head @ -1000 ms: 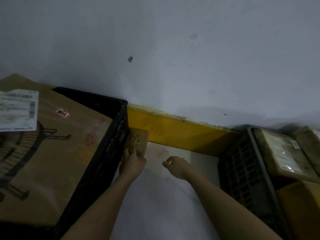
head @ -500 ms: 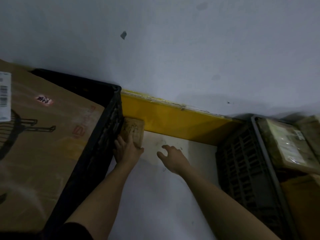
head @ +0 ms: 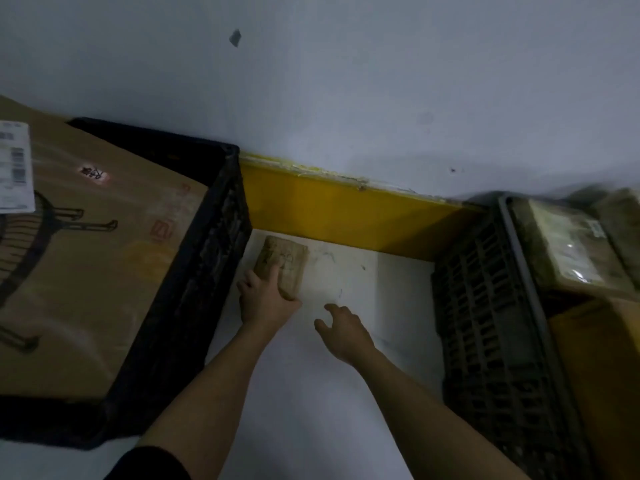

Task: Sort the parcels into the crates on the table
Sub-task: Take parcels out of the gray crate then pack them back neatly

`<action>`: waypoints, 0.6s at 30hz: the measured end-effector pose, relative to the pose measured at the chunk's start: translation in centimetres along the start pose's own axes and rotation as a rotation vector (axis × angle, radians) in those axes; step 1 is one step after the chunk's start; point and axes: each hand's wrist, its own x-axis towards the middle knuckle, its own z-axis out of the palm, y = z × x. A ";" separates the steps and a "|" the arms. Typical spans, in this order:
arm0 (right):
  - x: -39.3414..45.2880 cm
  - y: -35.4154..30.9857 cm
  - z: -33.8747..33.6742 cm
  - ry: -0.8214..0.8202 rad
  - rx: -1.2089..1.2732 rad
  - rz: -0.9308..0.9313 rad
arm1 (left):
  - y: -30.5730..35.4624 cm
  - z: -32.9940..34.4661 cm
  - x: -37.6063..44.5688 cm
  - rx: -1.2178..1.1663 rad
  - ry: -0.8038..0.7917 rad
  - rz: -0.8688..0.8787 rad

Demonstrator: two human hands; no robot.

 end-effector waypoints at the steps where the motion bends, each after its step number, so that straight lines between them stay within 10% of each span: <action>1: -0.8 0.4 0.5 -0.004 0.046 0.012 | 0.0 0.4 -1.0 0.003 -0.012 0.010; 13: -12.7 5.9 4.6 -0.084 0.959 0.355 | 0.3 5.0 -16.7 -0.114 -0.091 0.036; 18: -18.3 9.3 4.2 -0.151 1.034 0.295 | 1.2 6.3 -24.3 -0.538 -0.108 -0.116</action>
